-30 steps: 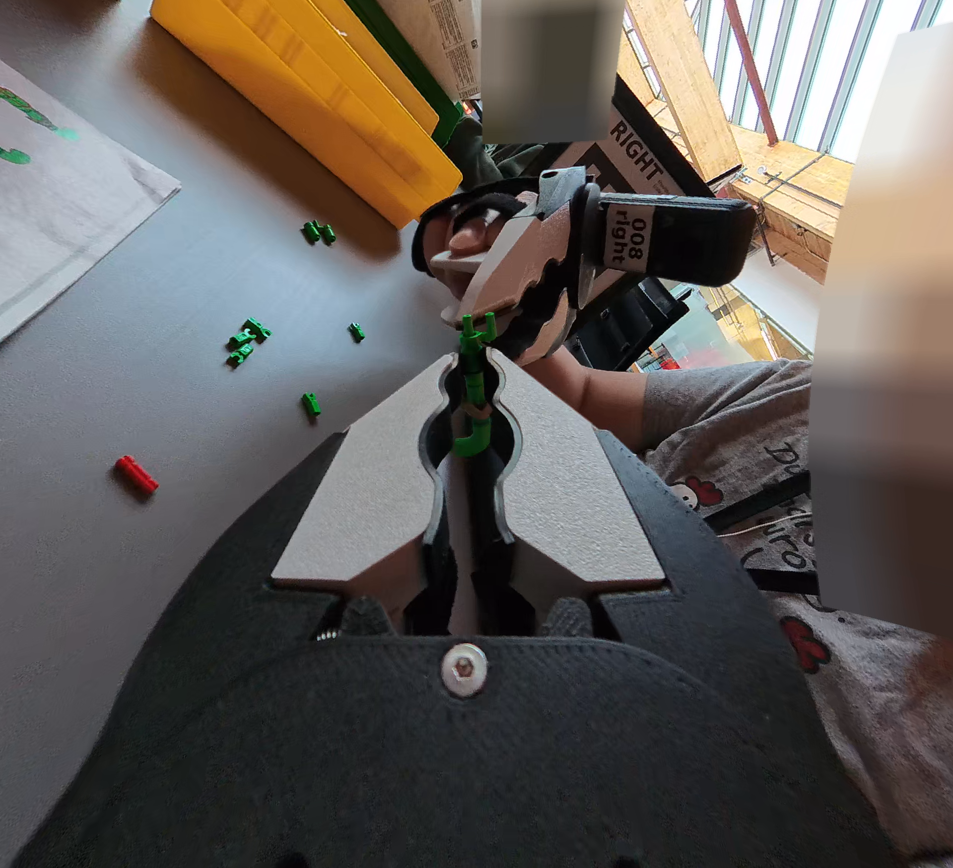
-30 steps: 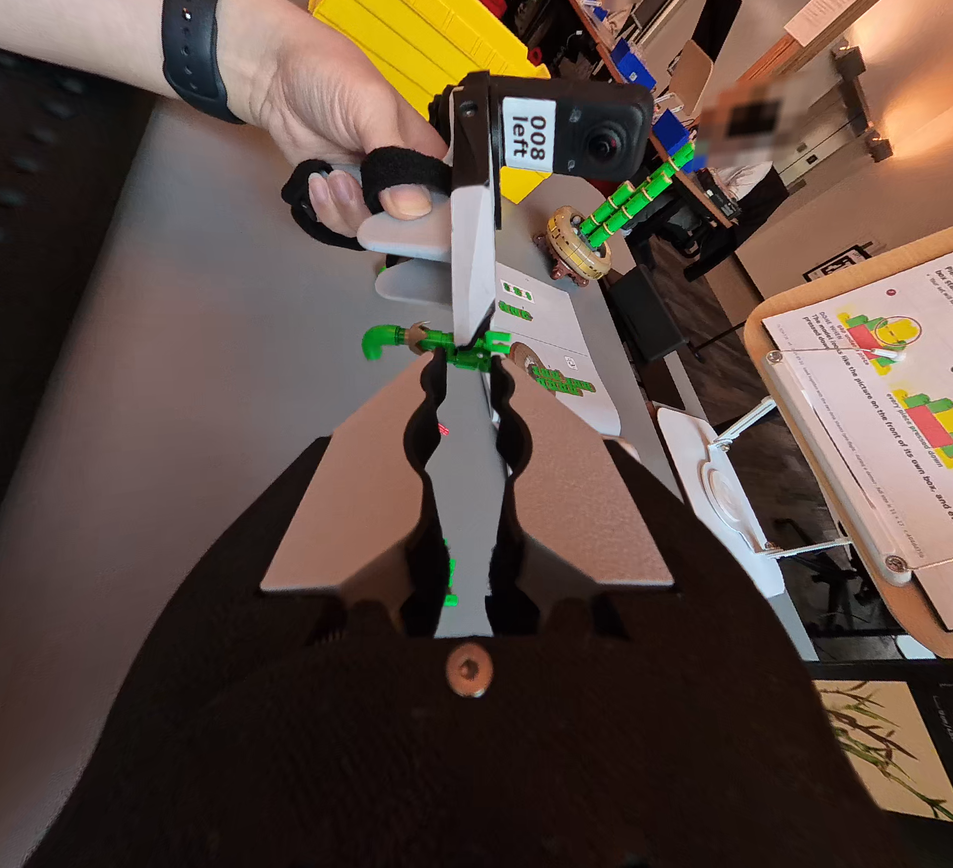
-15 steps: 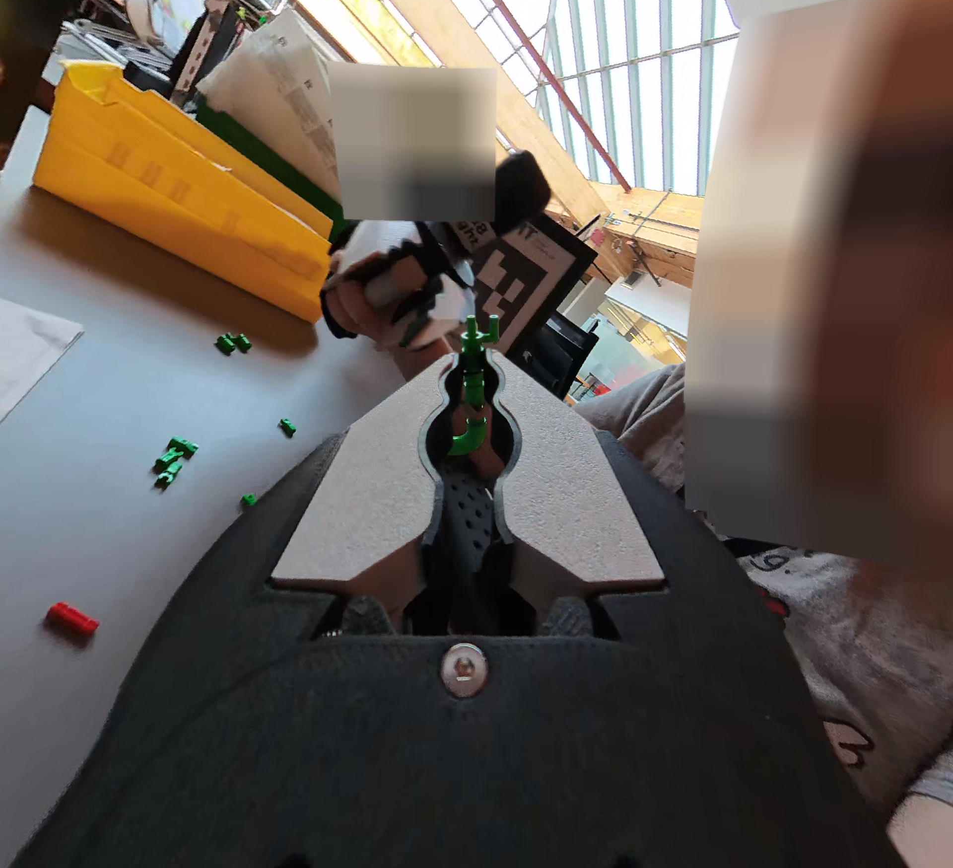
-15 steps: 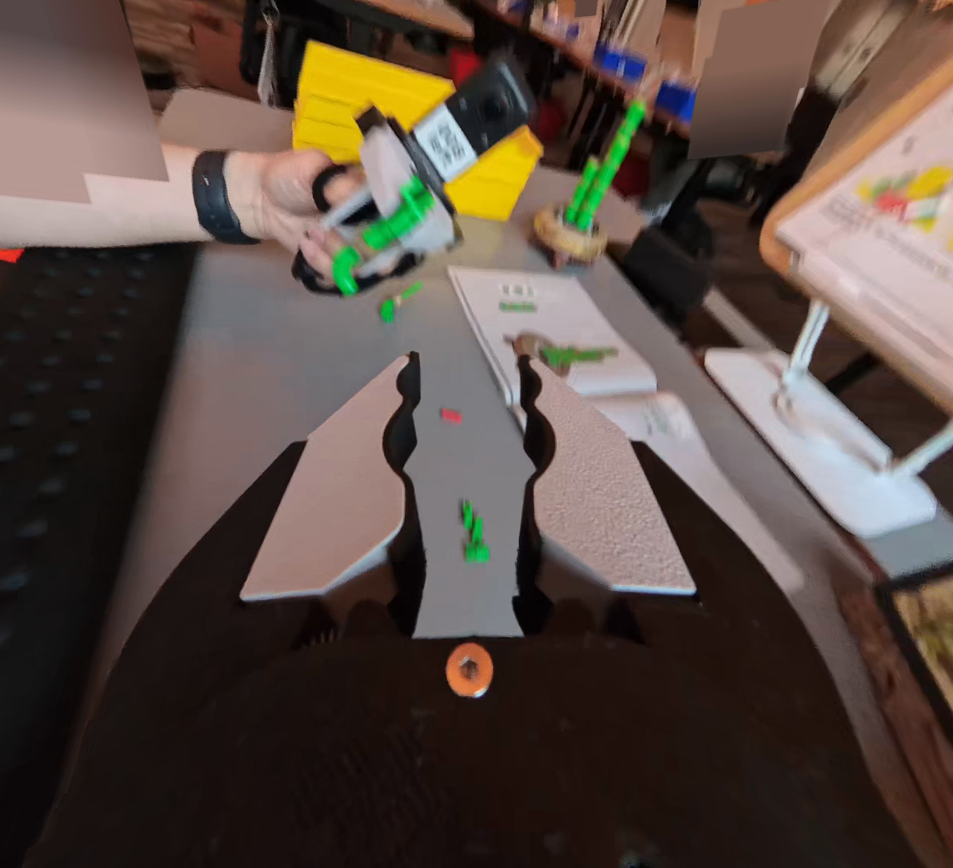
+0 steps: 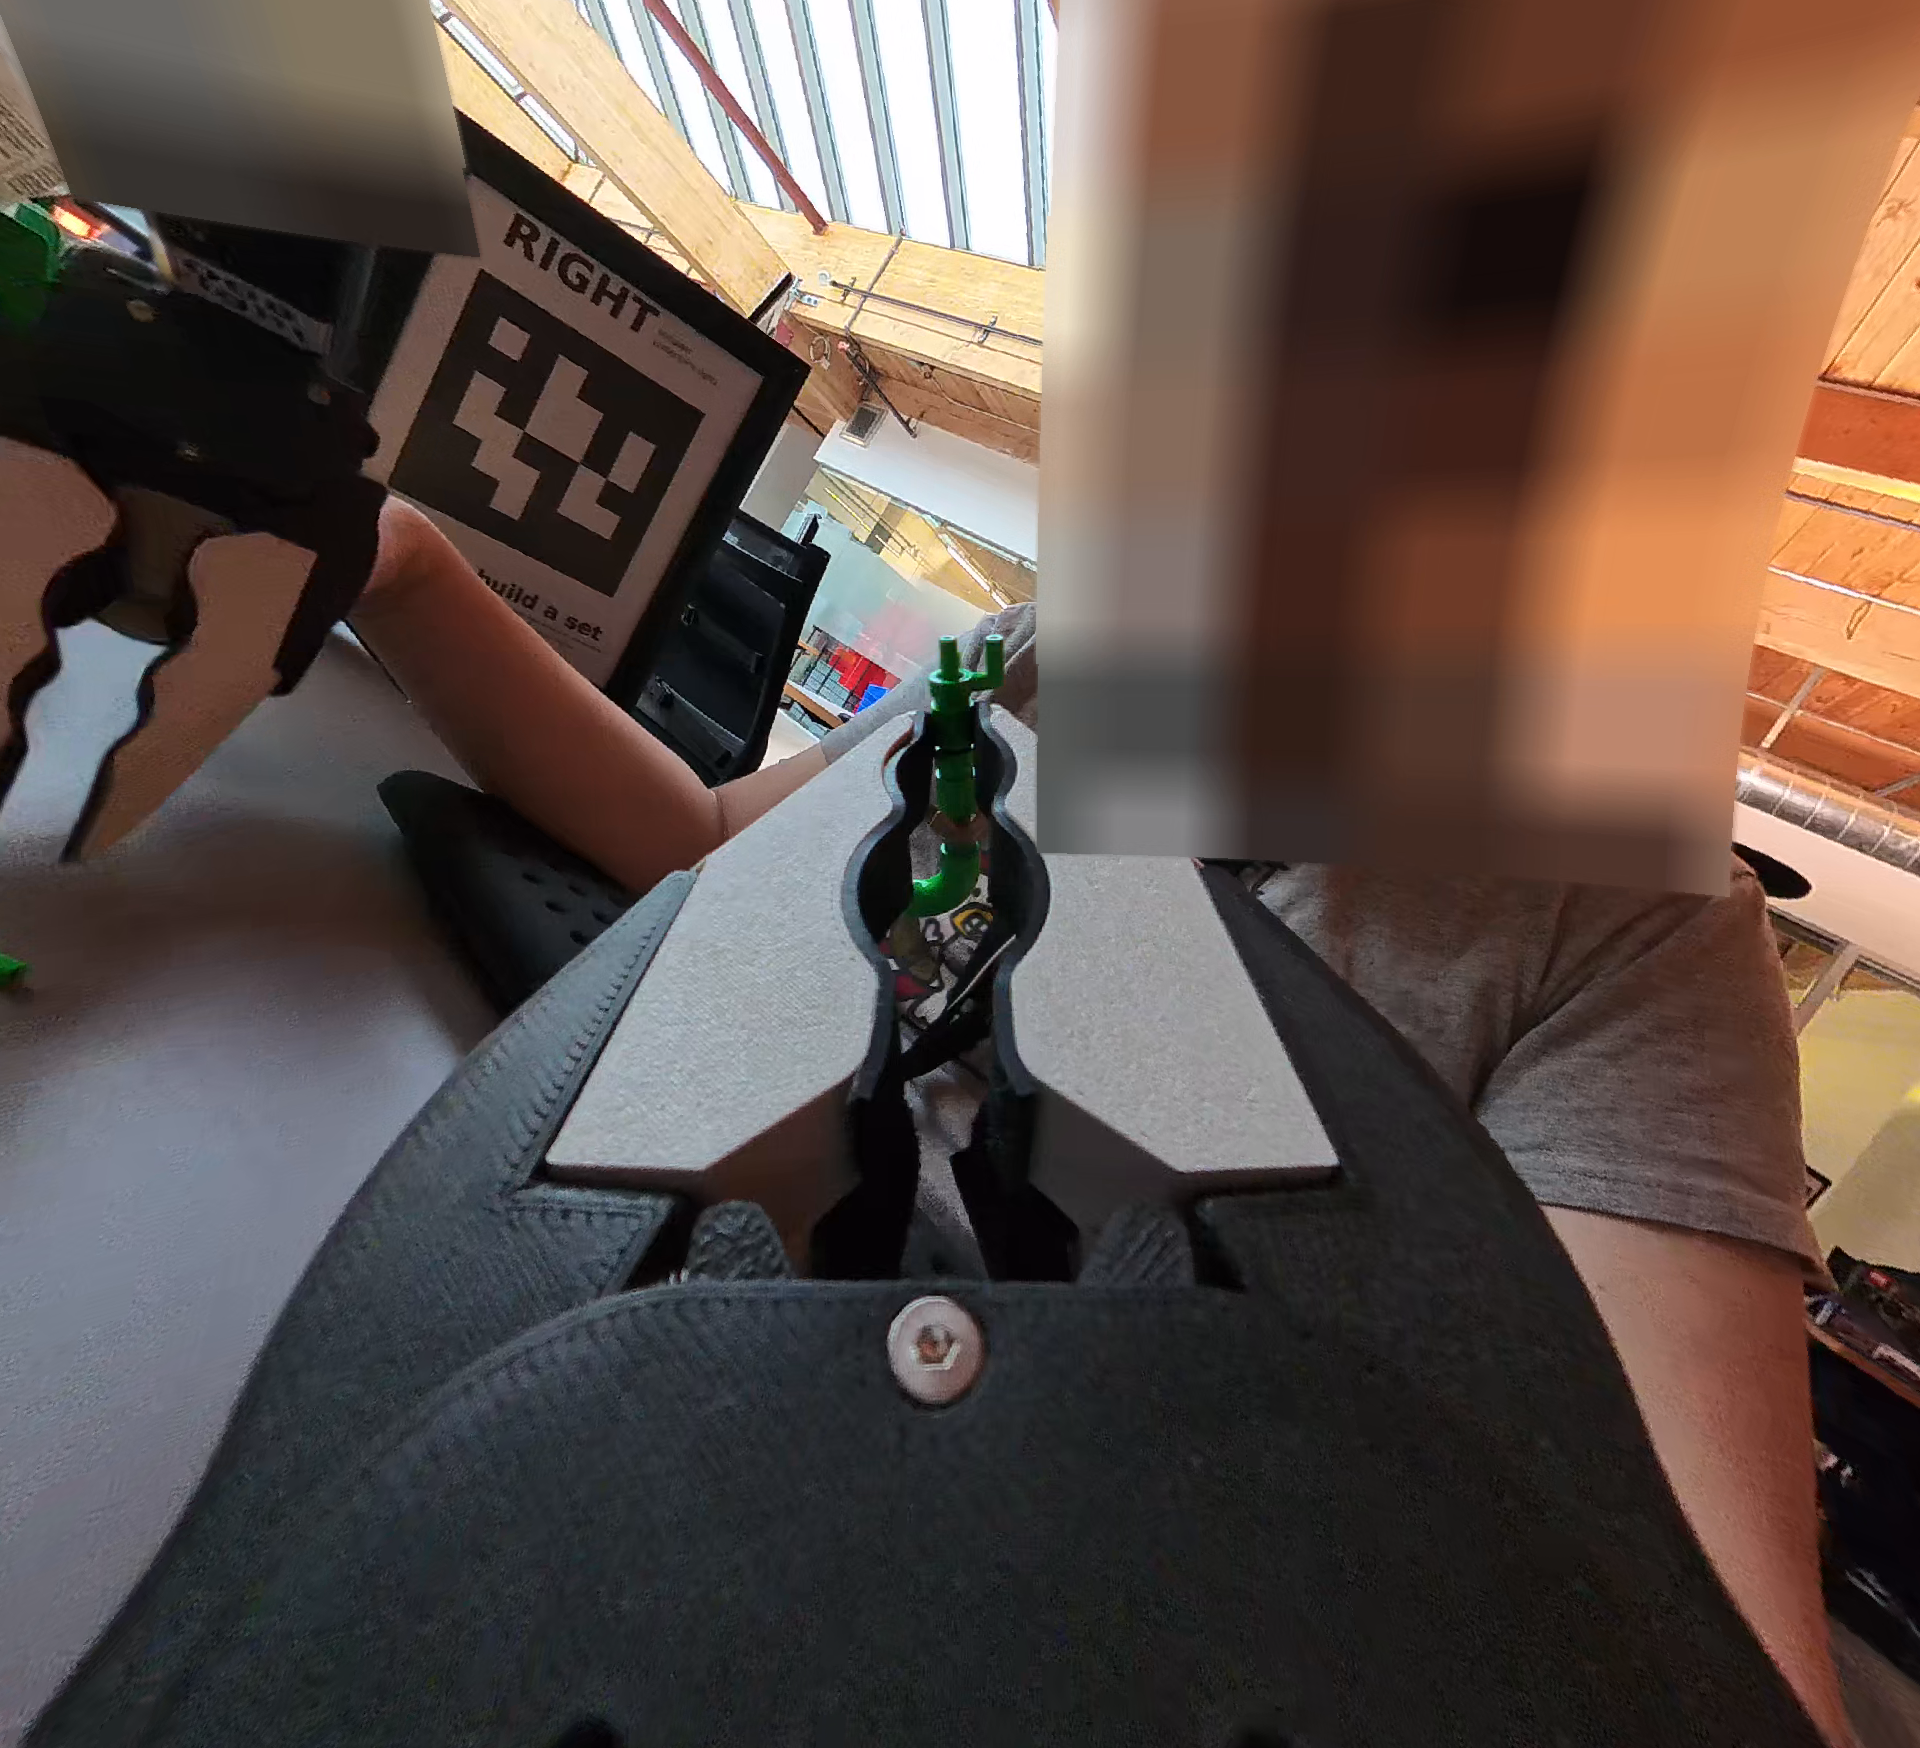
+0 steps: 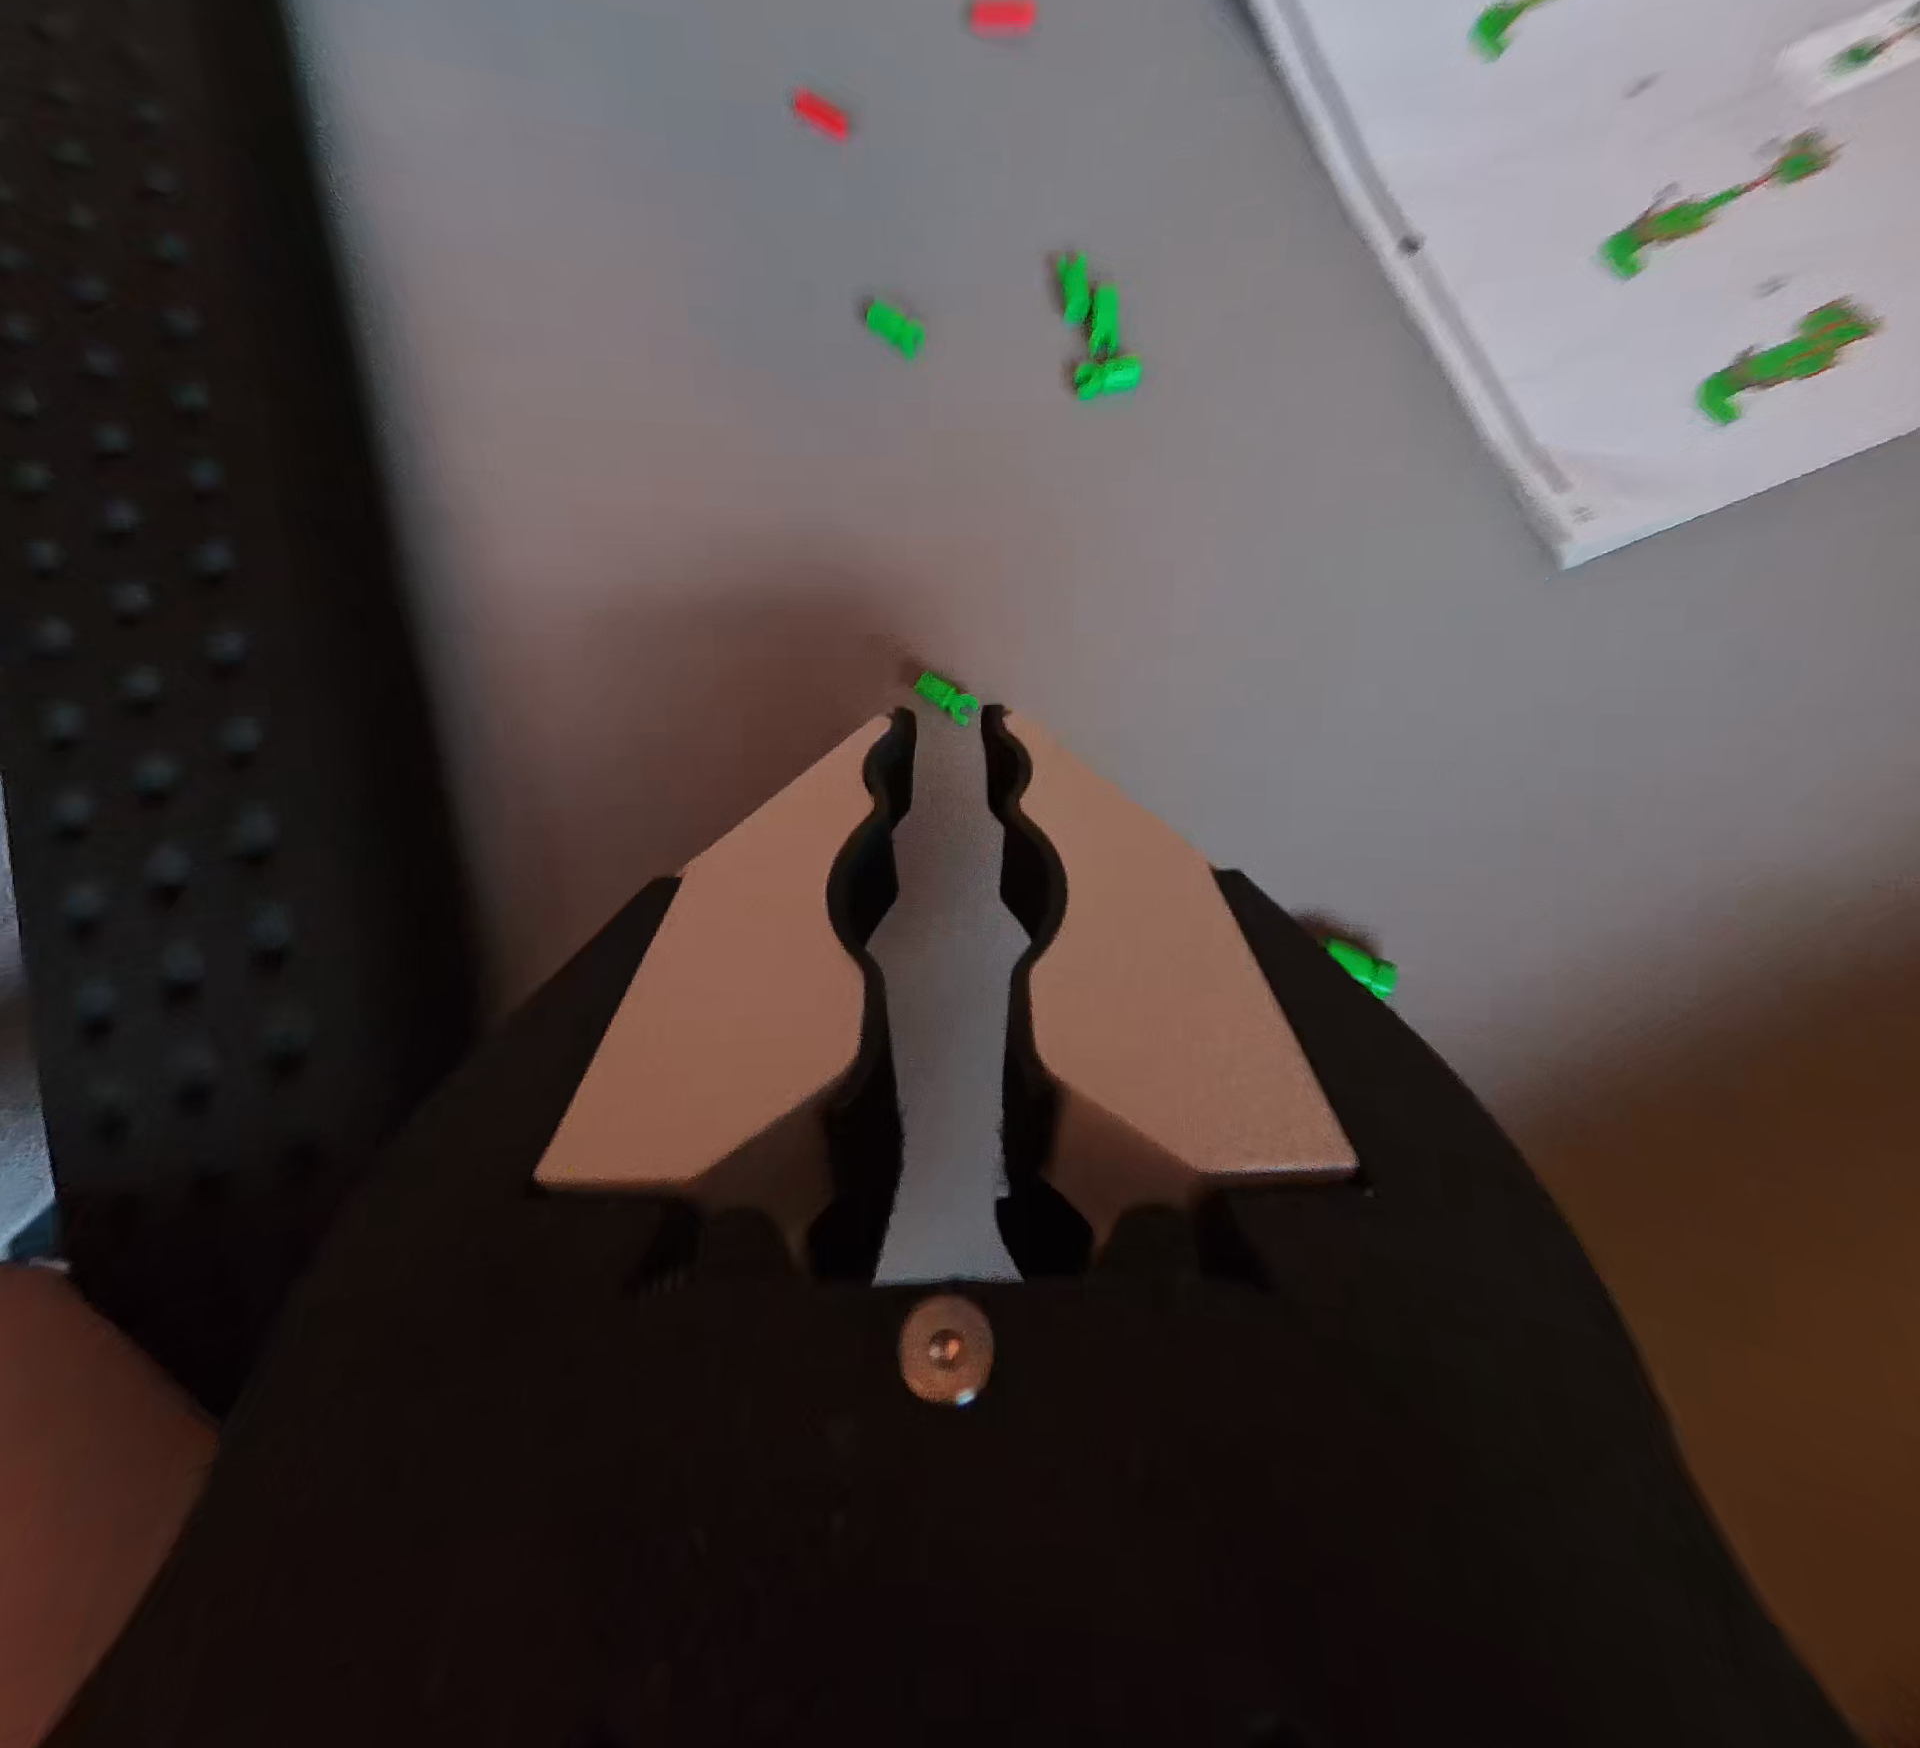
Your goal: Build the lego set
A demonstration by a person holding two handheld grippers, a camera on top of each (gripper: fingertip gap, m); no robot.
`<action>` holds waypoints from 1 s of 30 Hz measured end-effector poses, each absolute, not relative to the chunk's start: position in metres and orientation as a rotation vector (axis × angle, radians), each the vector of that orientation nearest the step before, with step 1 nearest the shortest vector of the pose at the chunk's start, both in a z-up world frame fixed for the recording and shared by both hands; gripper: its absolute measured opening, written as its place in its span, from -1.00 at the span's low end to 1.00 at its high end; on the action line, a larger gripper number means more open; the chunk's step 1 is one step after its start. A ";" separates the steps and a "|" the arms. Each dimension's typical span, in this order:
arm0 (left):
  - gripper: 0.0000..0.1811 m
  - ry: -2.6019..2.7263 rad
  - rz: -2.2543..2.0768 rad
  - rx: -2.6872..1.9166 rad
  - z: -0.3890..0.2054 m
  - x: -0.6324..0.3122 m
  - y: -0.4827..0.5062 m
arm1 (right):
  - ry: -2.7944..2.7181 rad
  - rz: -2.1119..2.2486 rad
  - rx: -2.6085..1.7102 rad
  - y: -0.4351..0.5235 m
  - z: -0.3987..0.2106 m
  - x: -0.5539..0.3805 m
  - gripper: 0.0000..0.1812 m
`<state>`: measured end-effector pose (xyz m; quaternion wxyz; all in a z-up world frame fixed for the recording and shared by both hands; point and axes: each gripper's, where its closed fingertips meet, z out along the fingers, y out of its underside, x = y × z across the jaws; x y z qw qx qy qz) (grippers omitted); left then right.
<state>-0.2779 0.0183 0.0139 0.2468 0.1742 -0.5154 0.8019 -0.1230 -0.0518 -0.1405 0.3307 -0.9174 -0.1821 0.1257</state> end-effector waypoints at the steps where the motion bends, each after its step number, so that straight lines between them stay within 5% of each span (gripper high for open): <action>1: -0.95 -1.404 2.189 0.476 0.014 -0.278 0.019 | -0.503 0.324 -2.431 -0.052 -0.147 -0.125 -0.85; 15: -0.95 -1.405 2.226 0.477 0.020 -0.279 0.024 | -0.586 0.241 -2.498 -0.044 -0.164 -0.127 -1.00; 28: -0.95 -1.444 2.167 0.534 0.009 -0.274 0.019 | -0.699 0.119 -2.300 -0.029 -0.125 -0.145 -0.99; 30: -0.95 -1.447 2.165 0.535 0.008 -0.274 0.018 | -0.686 0.152 -2.319 -0.033 -0.131 -0.145 -0.86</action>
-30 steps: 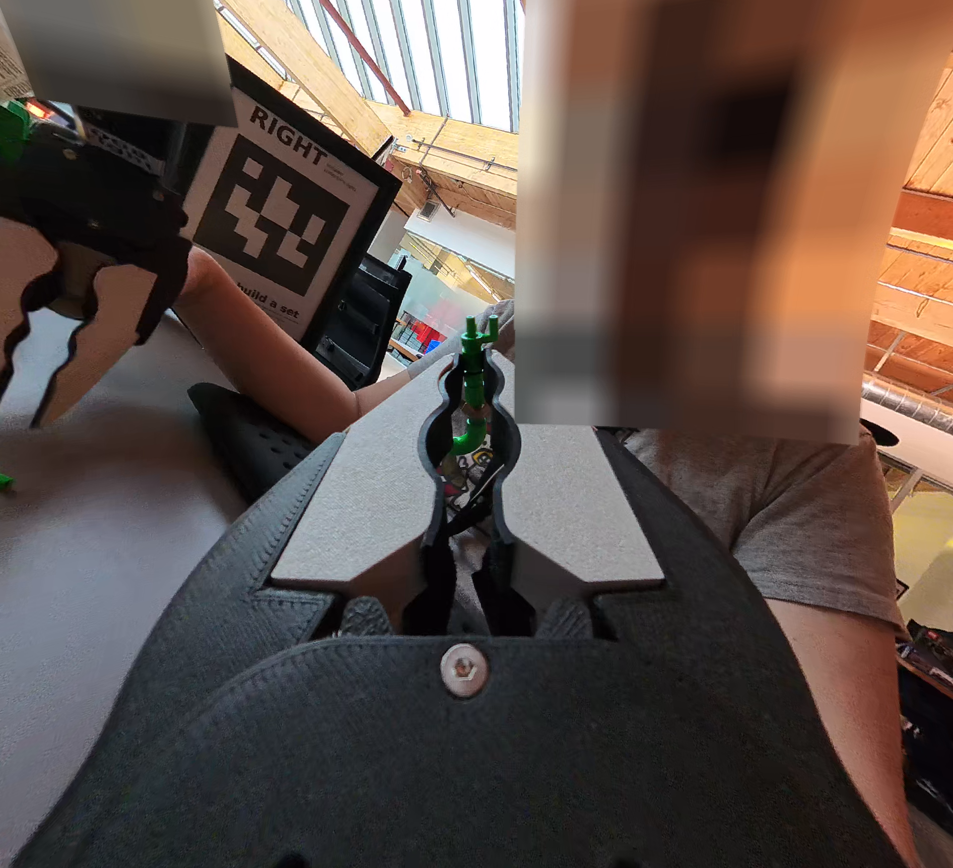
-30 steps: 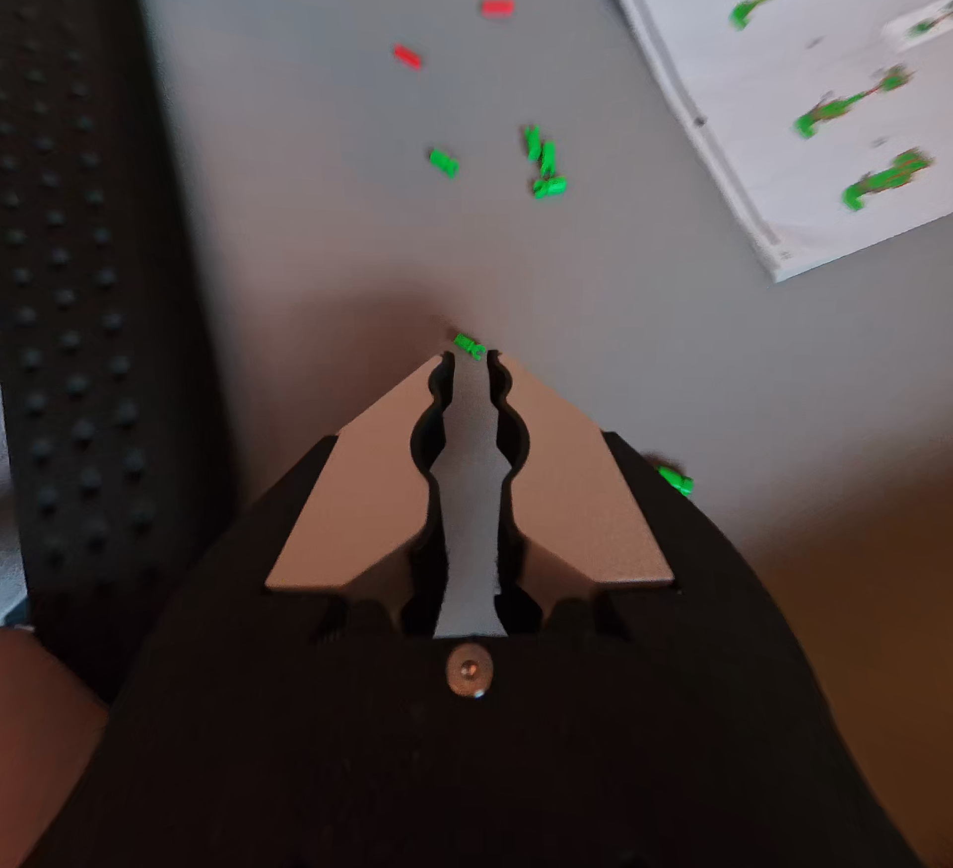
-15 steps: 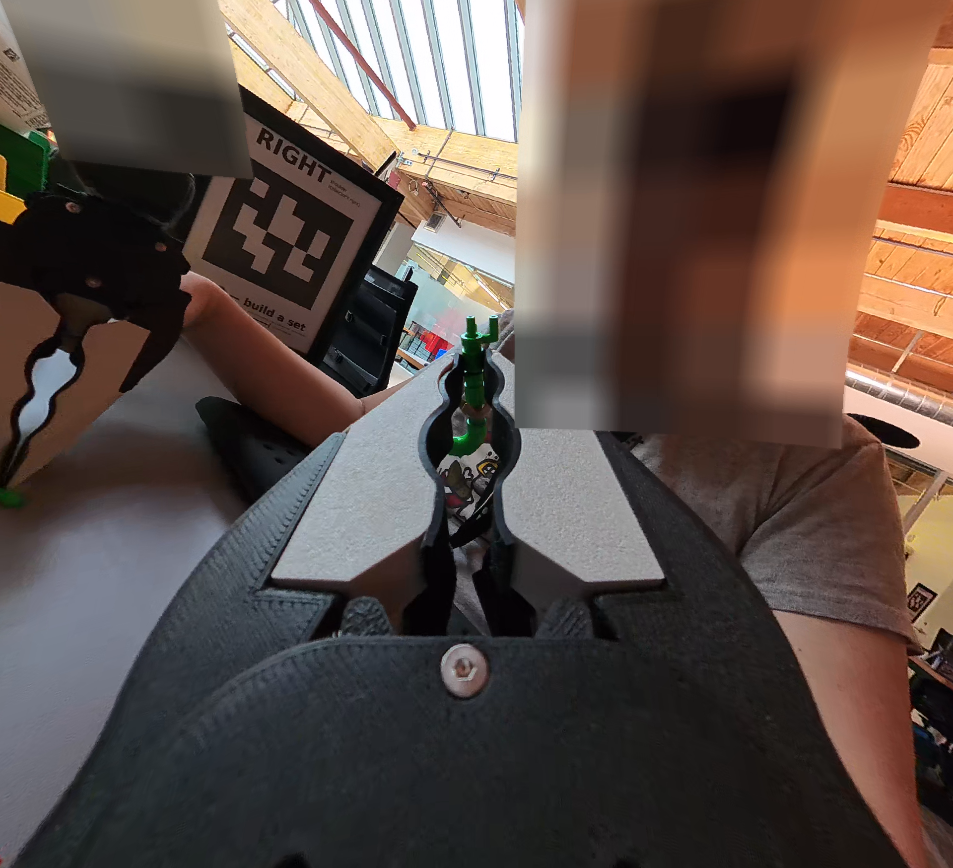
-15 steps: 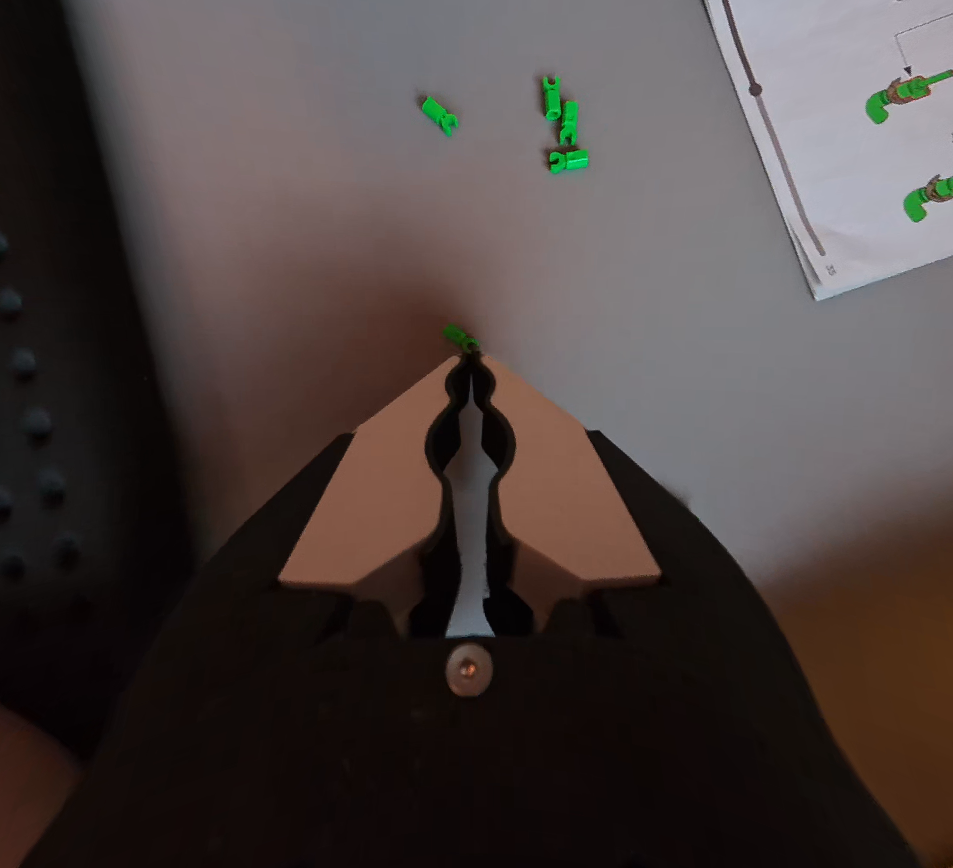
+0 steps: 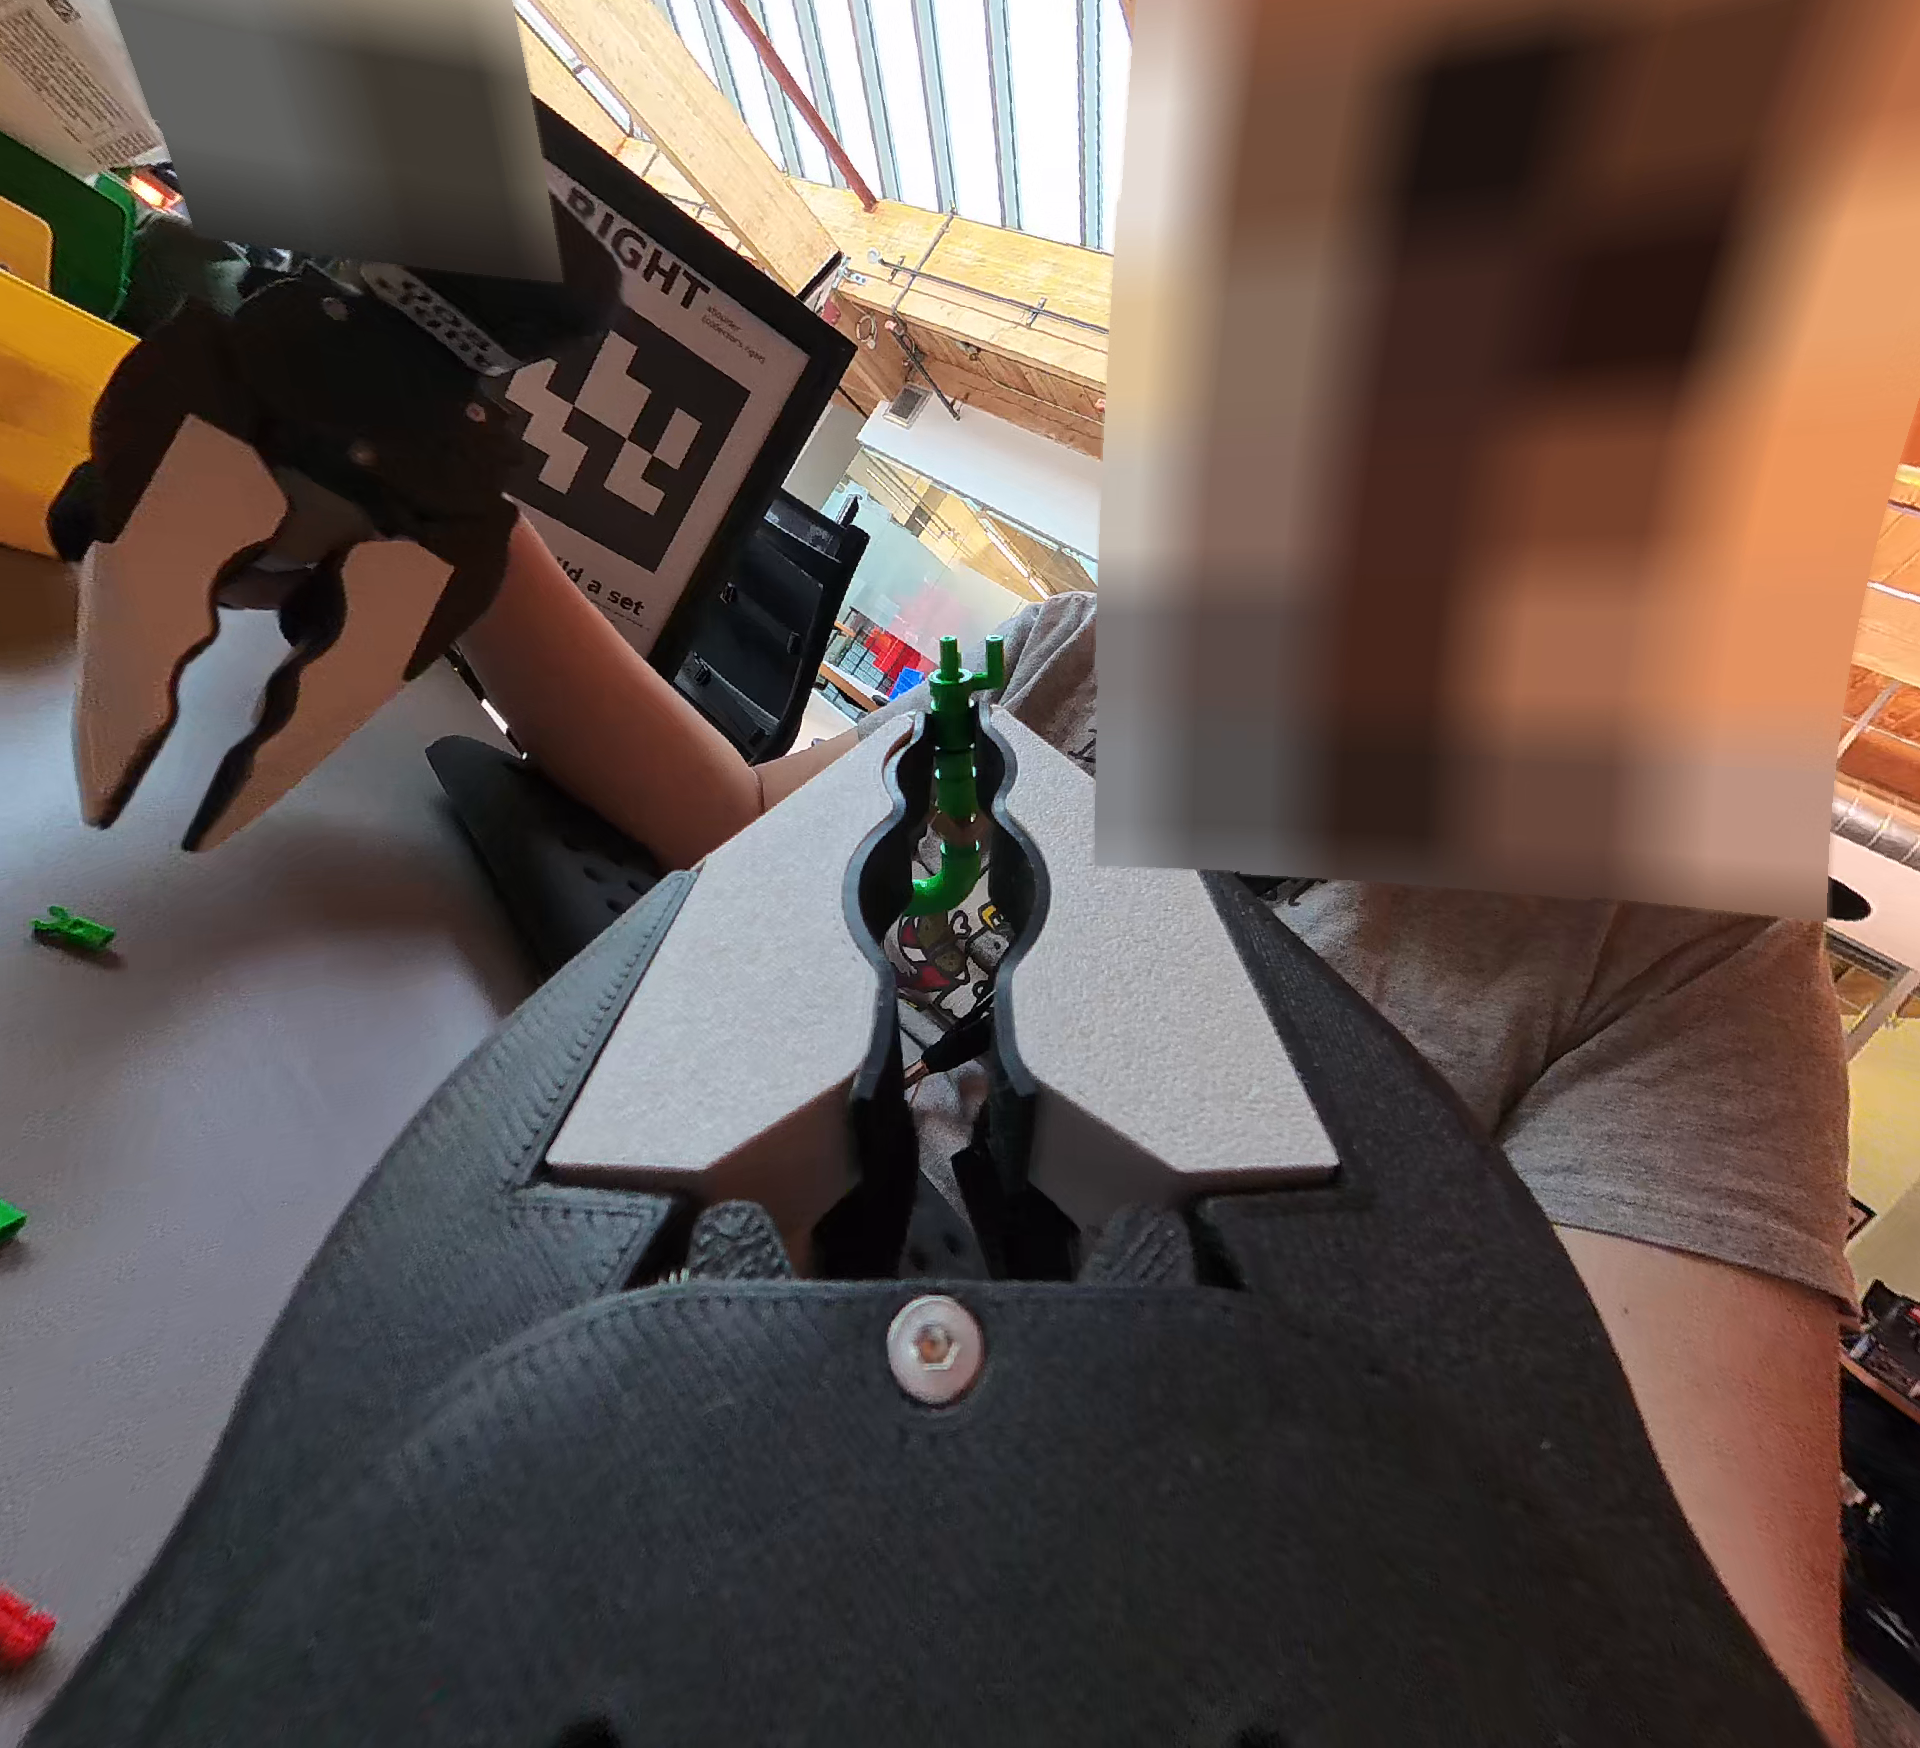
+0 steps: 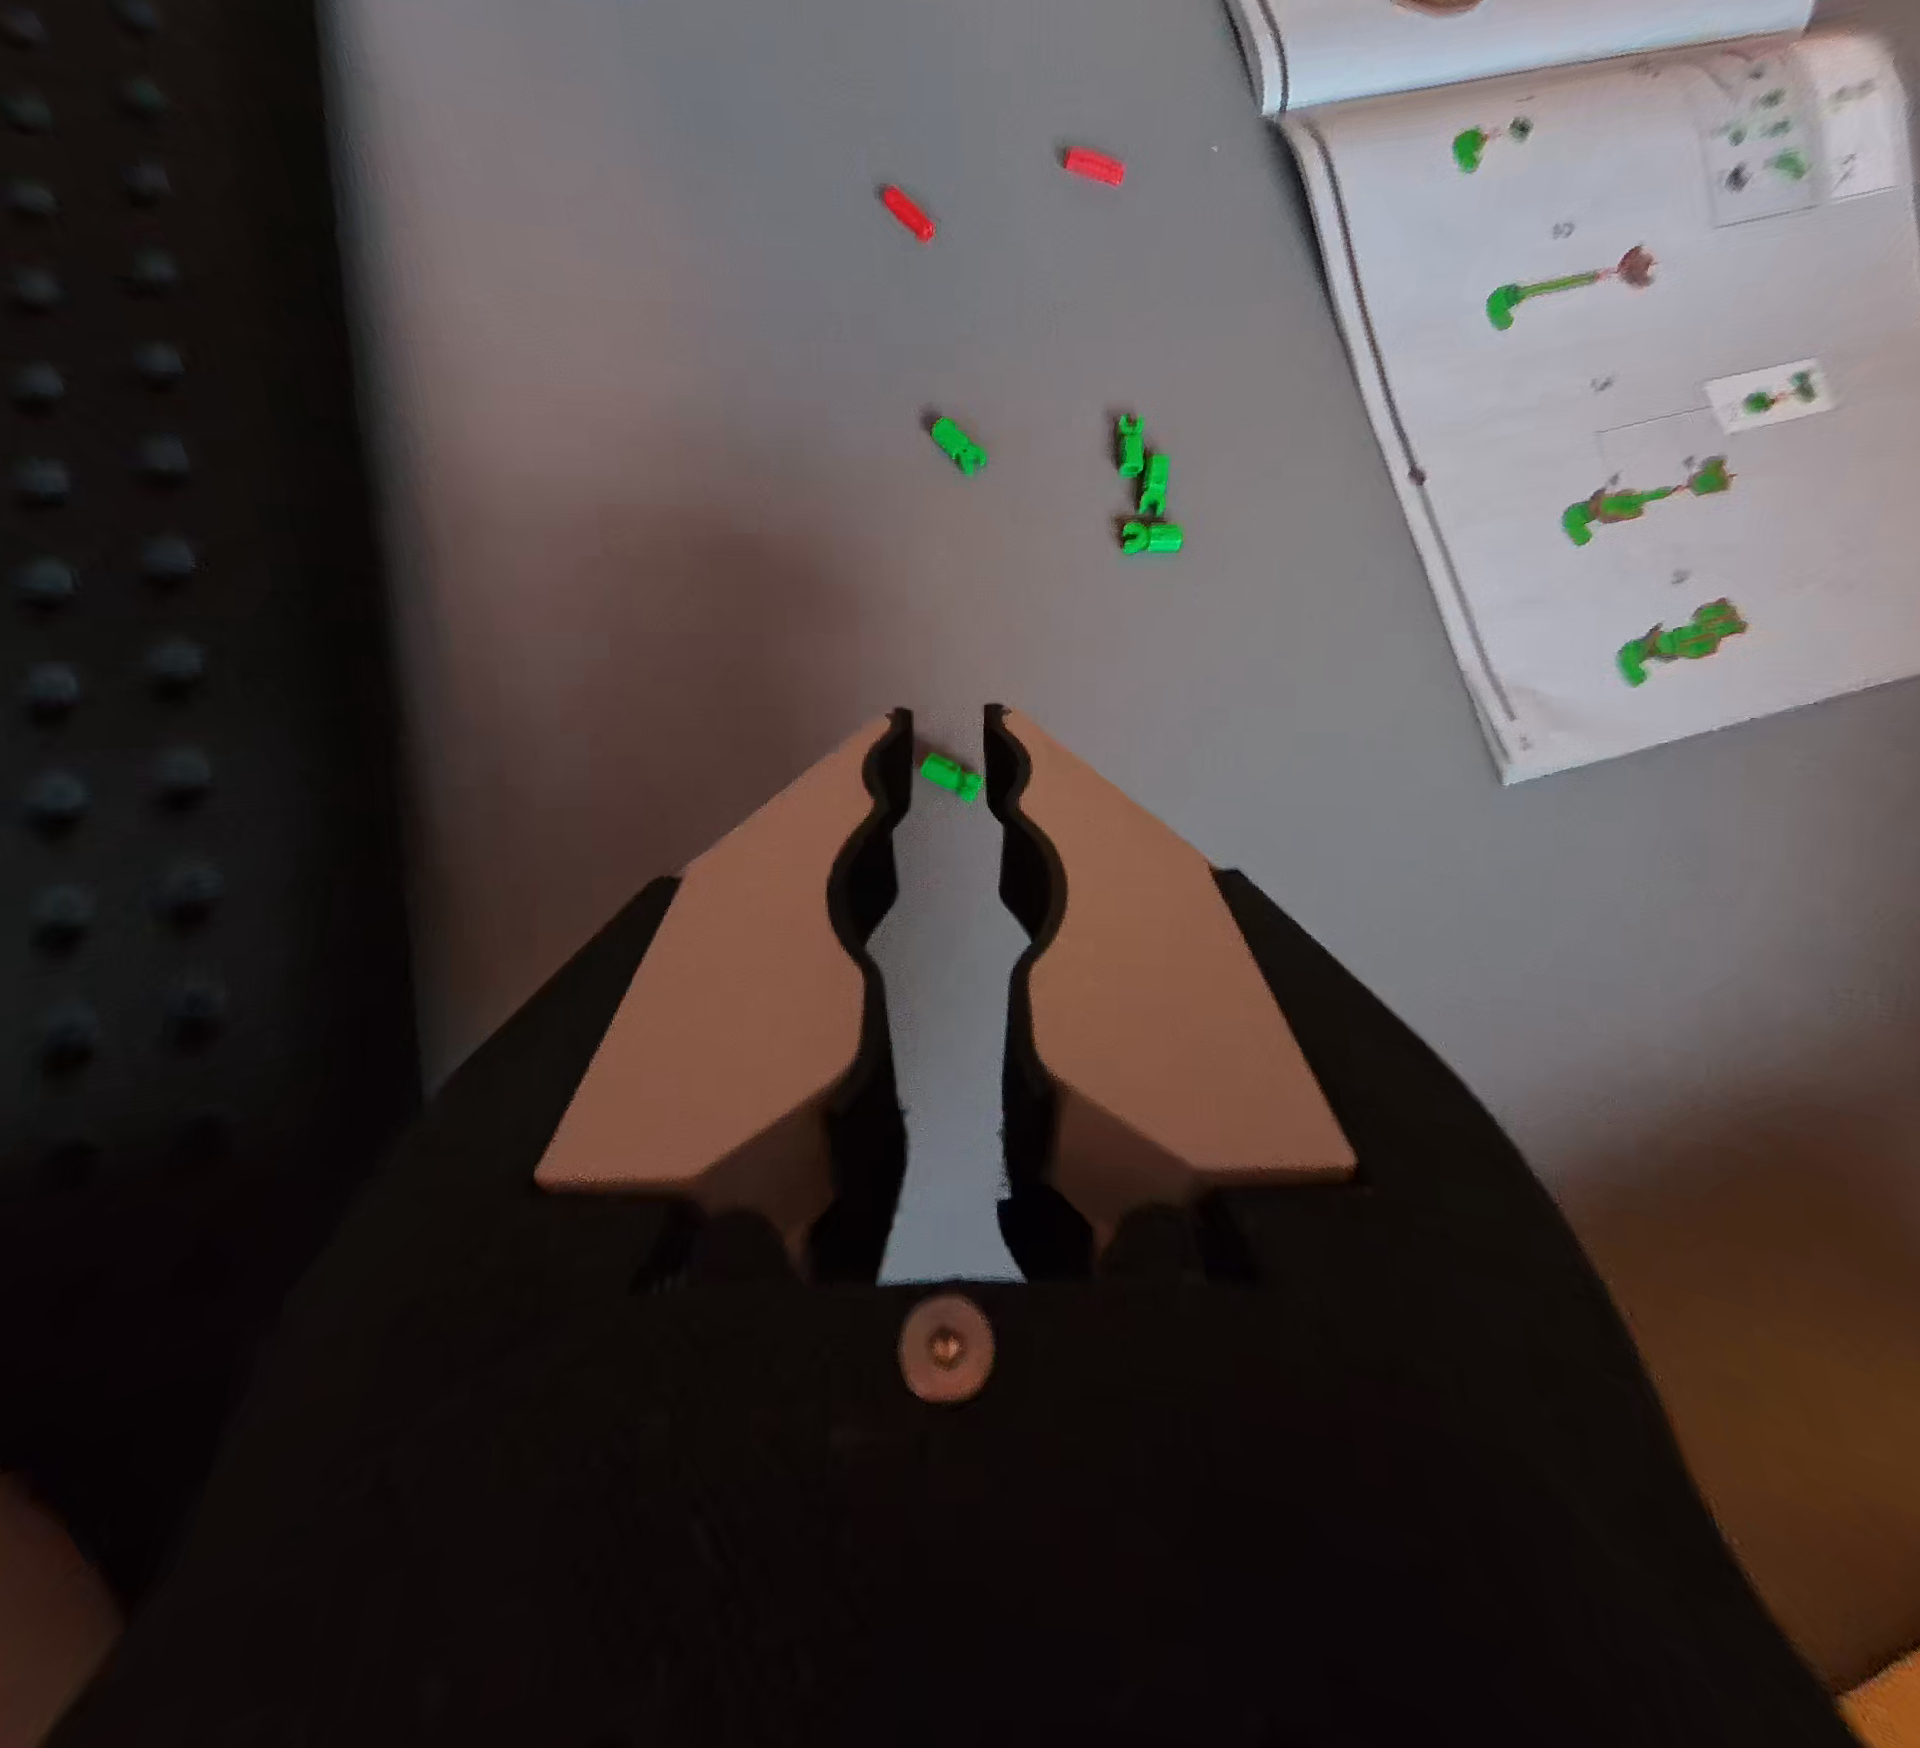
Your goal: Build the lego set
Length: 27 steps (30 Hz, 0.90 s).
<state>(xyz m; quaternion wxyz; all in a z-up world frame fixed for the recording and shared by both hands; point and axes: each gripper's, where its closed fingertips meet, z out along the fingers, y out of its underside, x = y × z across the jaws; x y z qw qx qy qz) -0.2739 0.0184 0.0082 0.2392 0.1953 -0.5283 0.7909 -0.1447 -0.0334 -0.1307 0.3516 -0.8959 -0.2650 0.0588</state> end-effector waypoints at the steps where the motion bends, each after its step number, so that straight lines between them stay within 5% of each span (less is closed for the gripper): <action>1: -0.95 -1.451 2.163 0.534 0.008 -0.274 0.018 | -0.675 0.167 -2.359 -0.037 -0.137 -0.142 -0.85; 27: -0.95 -1.464 2.147 0.528 0.007 -0.276 0.015 | -0.696 0.186 -2.450 -0.038 -0.161 -0.137 -0.93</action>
